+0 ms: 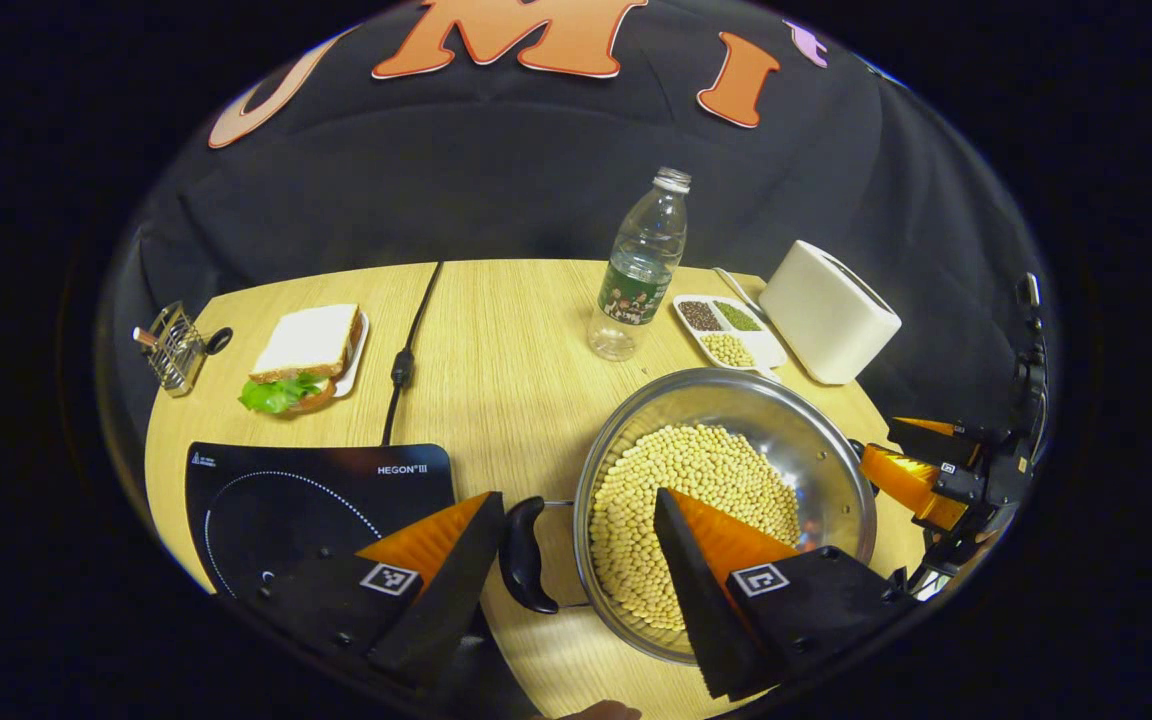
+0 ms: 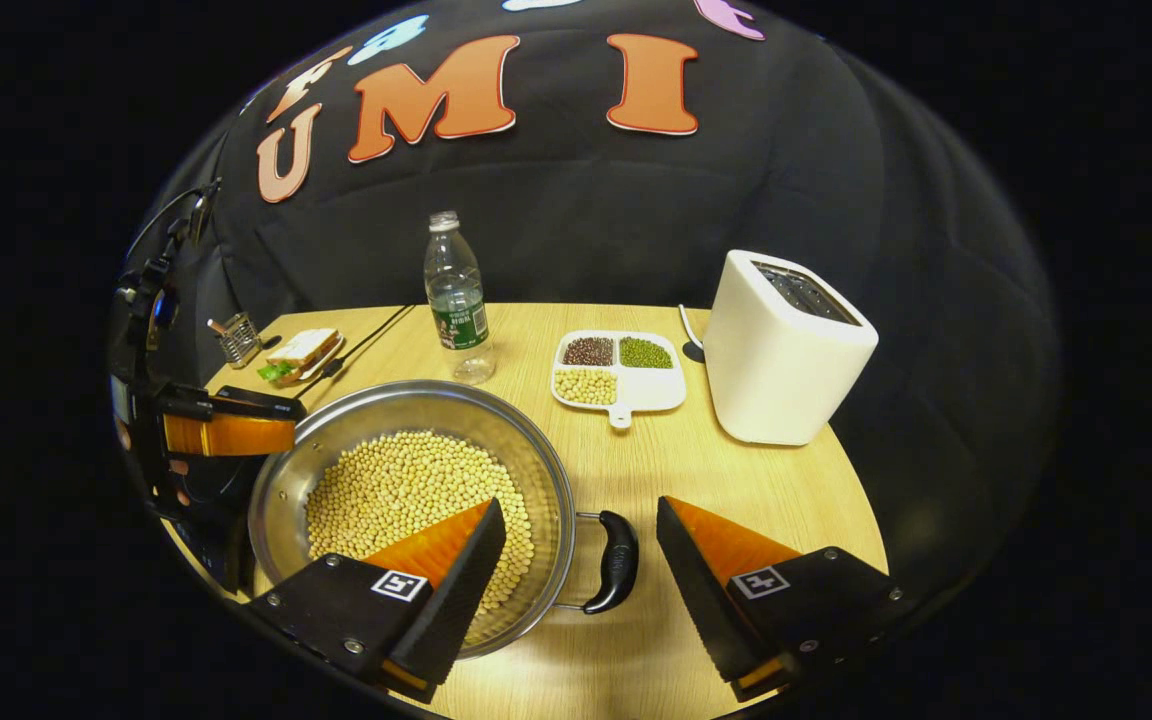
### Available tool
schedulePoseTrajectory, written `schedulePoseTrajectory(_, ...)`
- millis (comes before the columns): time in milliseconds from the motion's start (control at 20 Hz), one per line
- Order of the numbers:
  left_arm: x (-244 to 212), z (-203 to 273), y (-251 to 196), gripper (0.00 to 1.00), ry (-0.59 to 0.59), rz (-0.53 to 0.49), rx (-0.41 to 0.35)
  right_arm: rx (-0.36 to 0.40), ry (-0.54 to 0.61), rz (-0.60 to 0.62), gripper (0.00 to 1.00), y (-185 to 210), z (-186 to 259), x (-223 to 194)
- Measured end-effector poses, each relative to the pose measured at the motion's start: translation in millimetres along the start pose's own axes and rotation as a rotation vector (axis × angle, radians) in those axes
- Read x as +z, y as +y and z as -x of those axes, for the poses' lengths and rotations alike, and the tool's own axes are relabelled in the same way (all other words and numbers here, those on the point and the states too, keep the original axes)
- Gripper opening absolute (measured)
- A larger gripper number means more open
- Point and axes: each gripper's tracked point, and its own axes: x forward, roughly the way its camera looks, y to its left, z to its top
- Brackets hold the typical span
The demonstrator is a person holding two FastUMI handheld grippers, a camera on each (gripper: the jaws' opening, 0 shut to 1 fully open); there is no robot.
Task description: First push the handle of the pot to place it horizontally, then grasp the pot with both hands and set it on the induction cooktop.
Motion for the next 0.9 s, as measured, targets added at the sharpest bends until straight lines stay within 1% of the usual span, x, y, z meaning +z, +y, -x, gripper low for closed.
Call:
schedulePoseTrajectory(50,-5.7,-2.6,4.4,0.98,0.02,0.0,0.014,-0.002,0.01,-0.001,0.95,-0.8,-3.1,-2.4)
schedulePoseTrajectory(200,-22.3,-14.2,-1.5,0.98,0.068,0.029,-0.018,-0.009,0.033,0.0,0.95,-2.4,-11.8,-8.4)
schedulePoseTrajectory(300,-27.1,-22.8,-3.7,0.98,0.066,0.012,-0.008,-0.014,0.047,-0.002,0.95,-3.6,-16.8,-11.3)
schedulePoseTrajectory(400,-29.0,-26.2,-2.2,0.96,0.057,0.016,0.004,-0.017,0.06,-0.011,0.94,-5.3,-21.3,-15.2)
schedulePoseTrajectory(450,-30.2,-27.1,-1.2,0.96,0.051,0.019,0.006,-0.022,0.066,-0.016,0.92,-7.3,-23.7,-17.2)
schedulePoseTrajectory(500,-31.3,-29.9,1.8,0.99,0.042,0.032,0.012,-0.026,0.075,-0.022,0.9,-9.0,-26.8,-18.8)
schedulePoseTrajectory(600,-30.4,-29.1,4.8,0.87,0.025,0.071,0.013,-0.033,0.092,-0.037,0.86,-9.3,-32.0,-23.0)
schedulePoseTrajectory(650,-28.1,-31.4,7.0,0.88,0.001,0.087,0.016,-0.033,0.101,-0.042,0.83,-8.3,-34.3,-25.3)
schedulePoseTrajectory(700,-27.9,-30.4,6.4,0.82,-0.008,0.098,0.011,-0.033,0.11,-0.047,0.82,-7.9,-37.4,-26.8)
schedulePoseTrajectory(750,-28.3,-31.4,6.2,0.81,-0.02,0.099,0.01,-0.035,0.118,-0.051,0.76,-8.0,-38.9,-29.2)
schedulePoseTrajectory(800,-29.2,-30.6,6.6,0.77,-0.022,0.087,0.015,-0.043,0.125,-0.049,0.74,-9.3,-42.2,-31.0)
schedulePoseTrajectory(850,-30.0,-31.9,7.0,0.77,-0.02,0.077,0.026,-0.043,0.132,-0.052,0.7,-9.6,-43.8,-32.9)
schedulePoseTrajectory(900,-30.7,-32.1,8.6,0.77,-0.015,0.061,0.042,-0.044,0.131,-0.057,0.69,-9.9,-44.7,-31.5)
